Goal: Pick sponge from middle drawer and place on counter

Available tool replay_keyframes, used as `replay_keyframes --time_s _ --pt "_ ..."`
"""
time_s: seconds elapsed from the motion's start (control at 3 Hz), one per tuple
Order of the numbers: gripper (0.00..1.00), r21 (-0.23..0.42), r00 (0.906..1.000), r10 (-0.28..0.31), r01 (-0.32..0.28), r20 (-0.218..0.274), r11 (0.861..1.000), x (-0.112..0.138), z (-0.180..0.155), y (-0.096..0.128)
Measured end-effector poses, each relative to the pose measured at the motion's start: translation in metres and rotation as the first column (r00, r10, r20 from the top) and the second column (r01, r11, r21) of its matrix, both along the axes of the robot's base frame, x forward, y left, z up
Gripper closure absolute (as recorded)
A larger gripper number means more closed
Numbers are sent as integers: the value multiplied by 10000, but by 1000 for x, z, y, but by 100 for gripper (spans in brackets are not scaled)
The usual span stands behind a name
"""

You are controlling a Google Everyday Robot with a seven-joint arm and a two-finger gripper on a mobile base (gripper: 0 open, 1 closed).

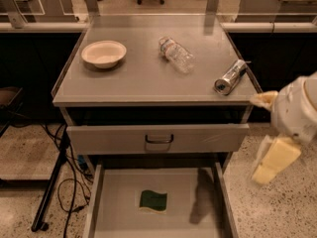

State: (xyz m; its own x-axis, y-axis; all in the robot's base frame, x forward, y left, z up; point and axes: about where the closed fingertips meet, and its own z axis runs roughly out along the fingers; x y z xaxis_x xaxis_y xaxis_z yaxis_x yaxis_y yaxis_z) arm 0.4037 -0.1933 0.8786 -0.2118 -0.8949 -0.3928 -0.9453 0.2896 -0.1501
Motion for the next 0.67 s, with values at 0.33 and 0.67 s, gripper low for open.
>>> replay_keyframes --time_s 0.33,0.67 --pt "0 921 9990 265 -230 -371 9955 -20 -66 20" --pt "0 1366 9987 244 -180 -448 9905 -57 -108 44"
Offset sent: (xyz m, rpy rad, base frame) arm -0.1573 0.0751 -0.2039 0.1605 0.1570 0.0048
